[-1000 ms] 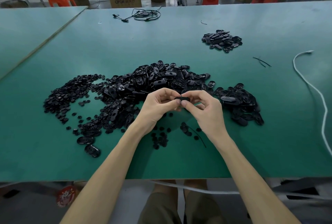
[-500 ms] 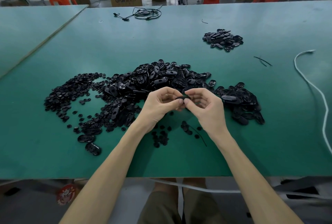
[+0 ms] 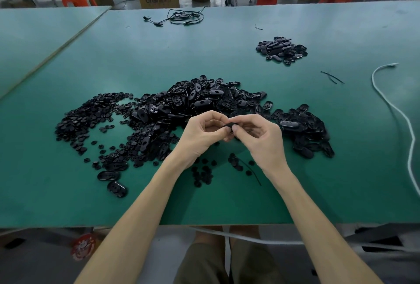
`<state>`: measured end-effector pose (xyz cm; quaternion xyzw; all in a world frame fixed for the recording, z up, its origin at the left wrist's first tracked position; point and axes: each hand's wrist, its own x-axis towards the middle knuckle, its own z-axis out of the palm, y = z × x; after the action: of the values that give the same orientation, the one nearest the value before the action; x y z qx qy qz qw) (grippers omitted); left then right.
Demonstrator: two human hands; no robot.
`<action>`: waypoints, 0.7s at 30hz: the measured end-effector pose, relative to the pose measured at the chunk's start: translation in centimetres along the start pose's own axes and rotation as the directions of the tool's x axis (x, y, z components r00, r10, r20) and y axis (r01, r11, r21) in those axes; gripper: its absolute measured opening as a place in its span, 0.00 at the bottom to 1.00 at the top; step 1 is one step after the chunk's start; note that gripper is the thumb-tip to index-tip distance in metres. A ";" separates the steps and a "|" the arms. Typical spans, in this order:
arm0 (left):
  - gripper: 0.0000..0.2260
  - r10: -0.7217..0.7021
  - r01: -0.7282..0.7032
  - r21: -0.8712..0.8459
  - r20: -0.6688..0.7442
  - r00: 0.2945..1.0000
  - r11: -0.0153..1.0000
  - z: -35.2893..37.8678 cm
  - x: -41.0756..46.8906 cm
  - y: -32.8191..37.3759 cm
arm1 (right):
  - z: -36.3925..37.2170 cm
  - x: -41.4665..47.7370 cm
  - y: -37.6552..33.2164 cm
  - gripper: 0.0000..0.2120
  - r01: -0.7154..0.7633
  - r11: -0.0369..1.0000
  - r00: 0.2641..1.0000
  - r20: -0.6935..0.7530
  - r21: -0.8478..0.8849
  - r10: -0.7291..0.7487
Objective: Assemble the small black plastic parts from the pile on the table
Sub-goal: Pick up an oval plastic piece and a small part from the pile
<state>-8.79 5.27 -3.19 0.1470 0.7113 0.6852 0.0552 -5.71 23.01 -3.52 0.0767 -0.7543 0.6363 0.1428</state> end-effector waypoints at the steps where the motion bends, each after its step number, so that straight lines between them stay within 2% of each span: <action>1: 0.04 0.004 -0.004 0.006 -0.001 1.000 1.000 0.0 -0.1 0.0 | 0.0 0.0 0.0 0.10 0.002 1.000 1.000 0.004 -0.013 -0.002; 10: 0.06 0.006 -0.003 0.076 -0.043 0.999 0.997 0.2 -0.1 0.0 | 0.3 0.0 -0.2 0.13 0.033 0.994 0.999 0.025 -0.101 -0.031; 21: 0.06 0.003 0.007 0.119 -0.081 0.997 0.993 0.4 0.0 0.0 | 0.4 0.0 -0.2 0.13 0.032 0.990 0.999 0.022 -0.137 -0.029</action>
<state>-8.65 5.62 -3.24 0.1213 0.7527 0.6468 0.0180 -5.69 22.60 -3.40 0.0847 -0.7965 0.5796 0.1499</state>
